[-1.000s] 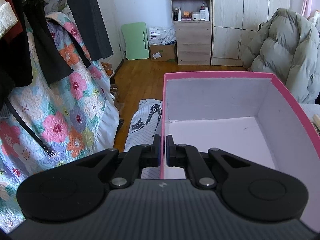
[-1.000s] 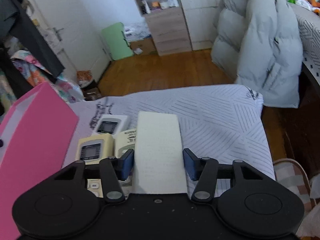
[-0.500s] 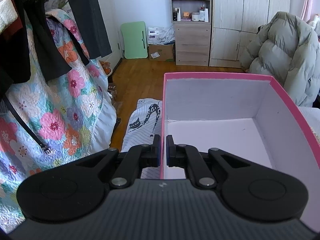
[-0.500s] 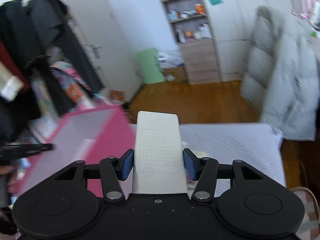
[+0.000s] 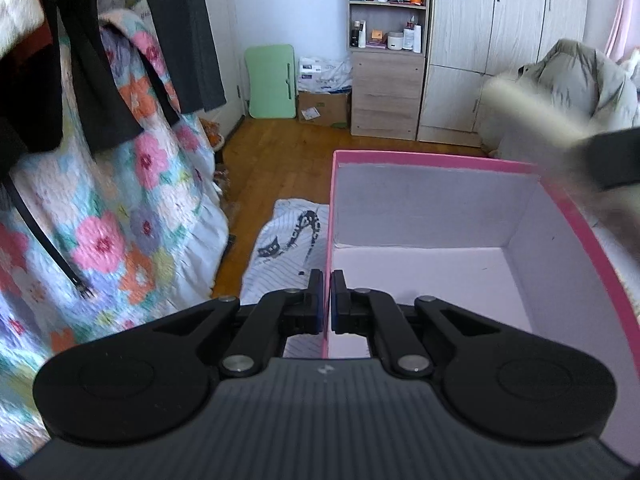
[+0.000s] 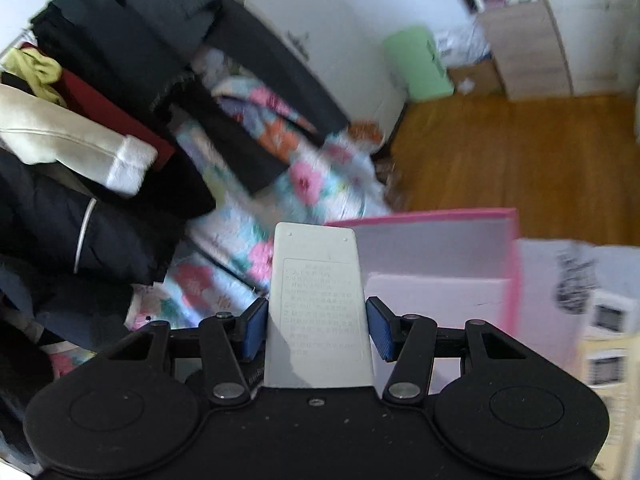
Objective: Organize rigid objects
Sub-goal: 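Carry the cream remote into the pink box and release it with the right gripper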
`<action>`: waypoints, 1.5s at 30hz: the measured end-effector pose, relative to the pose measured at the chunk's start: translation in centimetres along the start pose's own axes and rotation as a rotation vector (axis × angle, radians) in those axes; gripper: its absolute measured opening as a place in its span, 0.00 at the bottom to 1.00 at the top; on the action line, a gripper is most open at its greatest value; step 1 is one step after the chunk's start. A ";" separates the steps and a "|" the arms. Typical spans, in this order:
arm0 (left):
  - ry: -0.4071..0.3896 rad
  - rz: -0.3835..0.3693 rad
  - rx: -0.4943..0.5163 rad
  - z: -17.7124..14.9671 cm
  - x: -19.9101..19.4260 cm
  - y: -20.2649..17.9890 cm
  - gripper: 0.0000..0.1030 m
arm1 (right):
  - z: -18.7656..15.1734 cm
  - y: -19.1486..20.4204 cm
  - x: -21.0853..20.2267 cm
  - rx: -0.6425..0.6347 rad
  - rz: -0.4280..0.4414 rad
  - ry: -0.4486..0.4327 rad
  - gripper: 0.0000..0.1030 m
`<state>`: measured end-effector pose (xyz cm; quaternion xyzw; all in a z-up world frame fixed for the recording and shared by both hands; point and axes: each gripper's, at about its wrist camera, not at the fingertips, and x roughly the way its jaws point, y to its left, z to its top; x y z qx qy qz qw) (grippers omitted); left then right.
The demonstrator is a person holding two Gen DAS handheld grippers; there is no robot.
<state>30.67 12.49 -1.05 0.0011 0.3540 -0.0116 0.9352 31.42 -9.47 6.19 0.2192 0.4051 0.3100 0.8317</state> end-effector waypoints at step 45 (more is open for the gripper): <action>0.020 0.052 0.089 0.0 0.3 -1.5 0.04 | -3.3 0.0 -2.8 -0.217 -0.256 -0.053 0.61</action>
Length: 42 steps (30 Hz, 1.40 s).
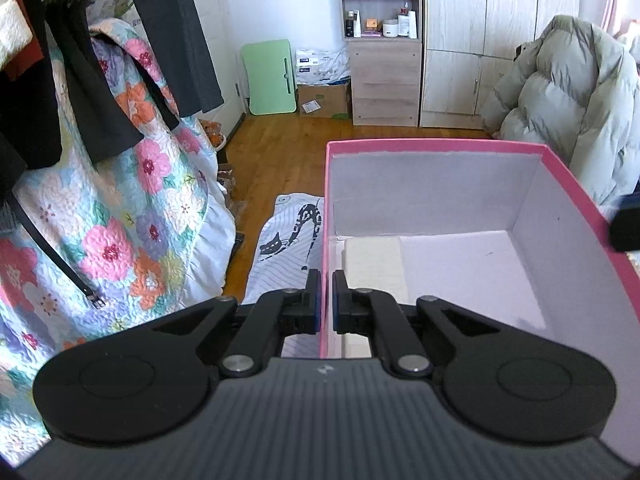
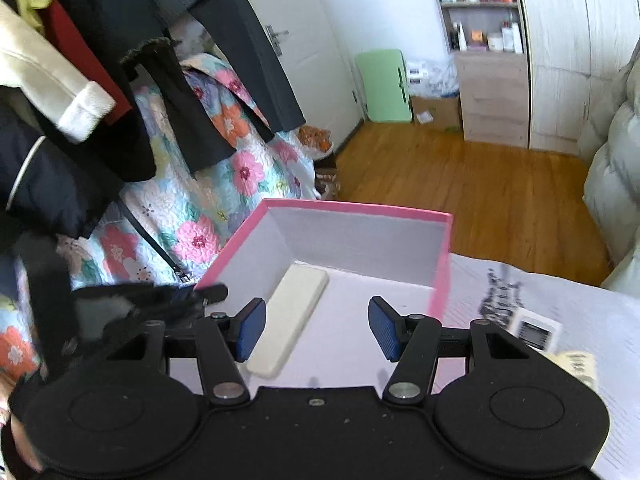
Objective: Organize rigid objects
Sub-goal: 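Carry the cream remote into the pink box and release it with the right gripper, then move the right tool back and grasp the cream TCL remote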
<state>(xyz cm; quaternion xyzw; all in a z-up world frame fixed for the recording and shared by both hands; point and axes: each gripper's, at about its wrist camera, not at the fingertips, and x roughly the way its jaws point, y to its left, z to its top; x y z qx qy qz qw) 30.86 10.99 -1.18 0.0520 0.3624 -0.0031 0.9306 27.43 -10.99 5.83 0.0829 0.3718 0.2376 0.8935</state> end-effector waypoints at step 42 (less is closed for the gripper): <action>-0.013 0.110 0.074 -0.4 -0.6 -1.6 0.09 | -8.3 -8.2 2.5 -0.095 -0.334 0.183 0.71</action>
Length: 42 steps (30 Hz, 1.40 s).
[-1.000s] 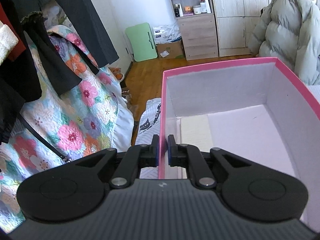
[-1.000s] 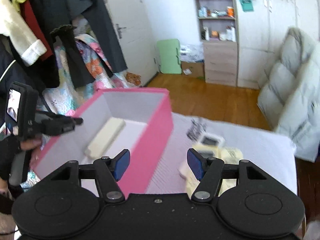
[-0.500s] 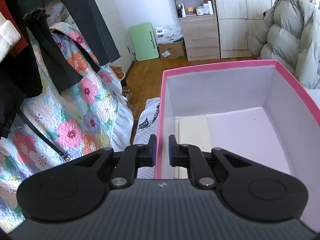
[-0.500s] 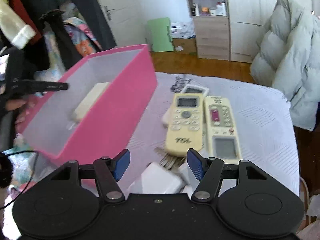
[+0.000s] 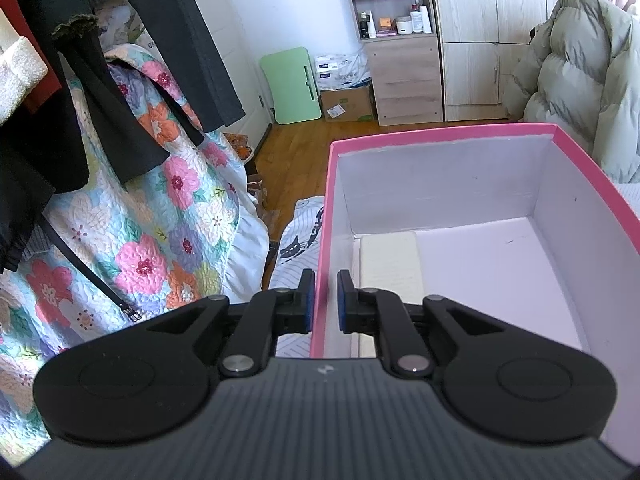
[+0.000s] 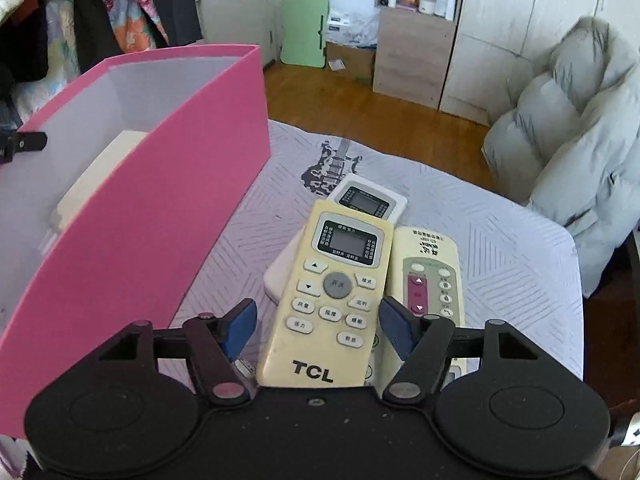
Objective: Organize rigid objects
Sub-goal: 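Move the right tool back and grasp the cream TCL remote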
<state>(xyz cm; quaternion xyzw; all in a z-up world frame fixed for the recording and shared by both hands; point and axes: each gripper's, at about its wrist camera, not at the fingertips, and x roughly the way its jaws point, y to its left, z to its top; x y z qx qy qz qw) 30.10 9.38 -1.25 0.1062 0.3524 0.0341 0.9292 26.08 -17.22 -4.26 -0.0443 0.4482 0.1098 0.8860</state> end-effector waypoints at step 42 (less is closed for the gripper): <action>0.003 -0.050 -0.061 0.0 0.2 0.9 0.09 | -0.6 0.6 0.9 0.008 0.018 -0.004 0.64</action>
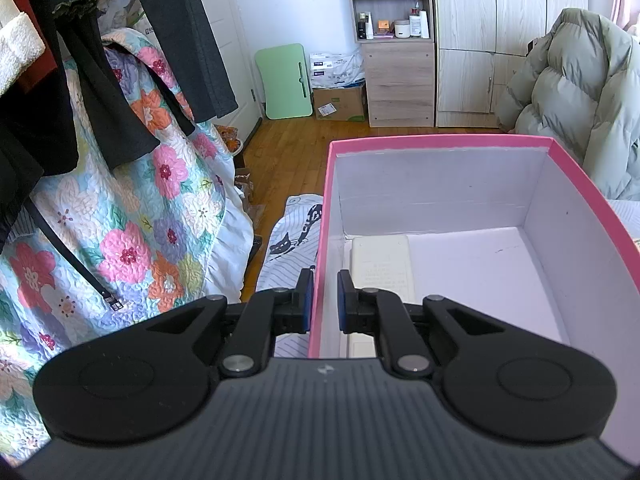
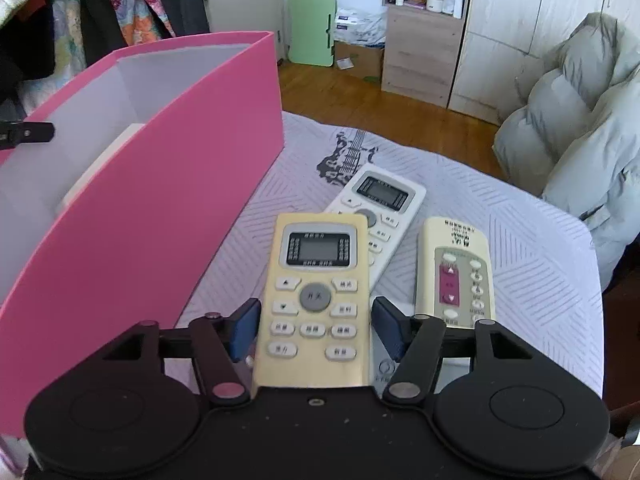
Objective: Organize rigid objects
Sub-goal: 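Move the right tool back and grasp the cream TCL remote, then carry the TCL remote into the pink box and open the right gripper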
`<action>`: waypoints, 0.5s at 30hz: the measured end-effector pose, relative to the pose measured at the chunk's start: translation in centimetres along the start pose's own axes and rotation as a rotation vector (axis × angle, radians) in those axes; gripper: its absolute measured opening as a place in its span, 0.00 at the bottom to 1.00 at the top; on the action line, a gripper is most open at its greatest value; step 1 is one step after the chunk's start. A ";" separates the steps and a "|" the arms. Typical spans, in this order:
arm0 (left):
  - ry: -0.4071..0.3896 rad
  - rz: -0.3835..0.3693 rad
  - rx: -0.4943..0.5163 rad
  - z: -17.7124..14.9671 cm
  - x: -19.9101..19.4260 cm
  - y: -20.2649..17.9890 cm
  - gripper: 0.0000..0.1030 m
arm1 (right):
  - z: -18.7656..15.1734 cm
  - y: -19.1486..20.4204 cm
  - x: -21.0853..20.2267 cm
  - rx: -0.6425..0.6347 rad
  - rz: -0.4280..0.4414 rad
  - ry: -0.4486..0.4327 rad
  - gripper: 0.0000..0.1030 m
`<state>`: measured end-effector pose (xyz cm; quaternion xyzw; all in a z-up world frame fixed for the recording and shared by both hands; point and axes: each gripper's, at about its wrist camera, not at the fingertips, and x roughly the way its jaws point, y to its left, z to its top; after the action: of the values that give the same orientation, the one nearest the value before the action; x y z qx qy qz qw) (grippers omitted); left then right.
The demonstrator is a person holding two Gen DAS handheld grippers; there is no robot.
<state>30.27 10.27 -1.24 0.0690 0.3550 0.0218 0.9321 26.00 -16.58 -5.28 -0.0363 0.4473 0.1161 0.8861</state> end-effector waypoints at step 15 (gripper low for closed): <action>0.000 0.004 0.008 0.0 0.2 -0.1 0.09 | 4.7 1.4 -9.8 0.099 0.239 -0.264 0.60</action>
<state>30.40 10.19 -1.43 0.0737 0.3548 0.0222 0.9318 23.77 -16.13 5.40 0.0765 0.3335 0.2020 0.9177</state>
